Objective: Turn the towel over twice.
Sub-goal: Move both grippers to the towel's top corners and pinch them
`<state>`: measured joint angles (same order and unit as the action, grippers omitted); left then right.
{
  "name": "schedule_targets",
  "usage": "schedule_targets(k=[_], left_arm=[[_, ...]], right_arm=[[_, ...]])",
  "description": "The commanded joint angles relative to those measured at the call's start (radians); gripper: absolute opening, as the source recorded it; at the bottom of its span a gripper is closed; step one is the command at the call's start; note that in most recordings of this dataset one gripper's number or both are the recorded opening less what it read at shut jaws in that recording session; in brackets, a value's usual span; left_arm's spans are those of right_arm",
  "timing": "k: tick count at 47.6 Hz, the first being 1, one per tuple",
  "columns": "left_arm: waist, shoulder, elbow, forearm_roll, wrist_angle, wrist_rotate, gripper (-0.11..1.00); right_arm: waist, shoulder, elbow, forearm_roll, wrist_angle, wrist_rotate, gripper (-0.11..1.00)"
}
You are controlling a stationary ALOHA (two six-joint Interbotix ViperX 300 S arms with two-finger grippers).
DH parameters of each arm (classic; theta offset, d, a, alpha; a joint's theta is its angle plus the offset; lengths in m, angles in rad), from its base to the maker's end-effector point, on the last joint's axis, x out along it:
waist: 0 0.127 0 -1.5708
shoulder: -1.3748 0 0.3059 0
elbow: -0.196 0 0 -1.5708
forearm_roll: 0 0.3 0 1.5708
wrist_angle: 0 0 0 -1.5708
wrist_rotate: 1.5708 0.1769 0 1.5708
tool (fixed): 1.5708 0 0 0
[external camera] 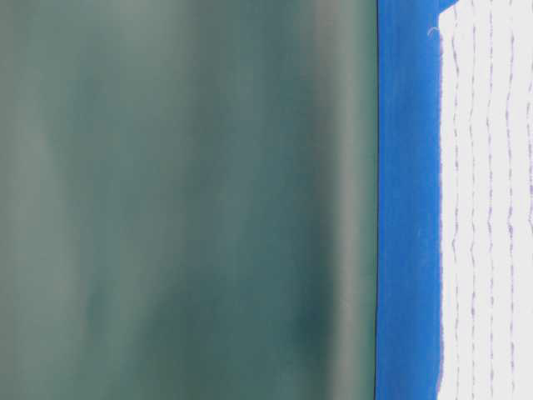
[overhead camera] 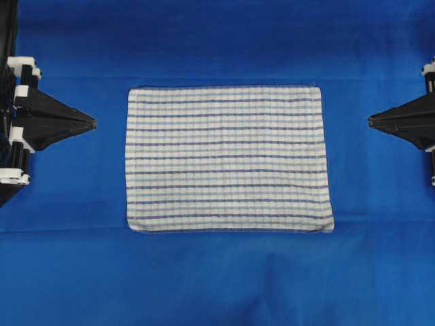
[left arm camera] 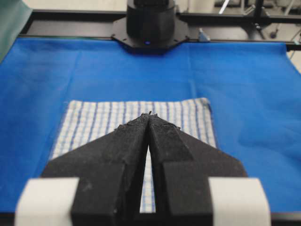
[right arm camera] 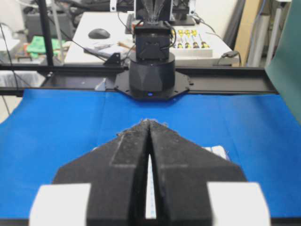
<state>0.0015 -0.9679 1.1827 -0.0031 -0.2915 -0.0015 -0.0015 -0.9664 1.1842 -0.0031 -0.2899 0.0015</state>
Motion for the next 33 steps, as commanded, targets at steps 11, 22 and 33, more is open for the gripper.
schedule_targets(k=[11, 22, 33], left_arm=[[0.043, 0.037, -0.02, -0.018, 0.012, 0.008, 0.0], [0.112, 0.118, 0.0, -0.018, 0.005, 0.005, 0.0], [0.224, 0.245, 0.06, -0.025, -0.075, -0.009, 0.12]], right_arm=[[-0.115, 0.081, -0.037, 0.028, 0.046, 0.018, 0.0], [-0.238, 0.209, -0.031, 0.032, 0.058, 0.034, 0.01], [-0.336, 0.394, -0.041, 0.034, 0.054, 0.057, 0.19]])
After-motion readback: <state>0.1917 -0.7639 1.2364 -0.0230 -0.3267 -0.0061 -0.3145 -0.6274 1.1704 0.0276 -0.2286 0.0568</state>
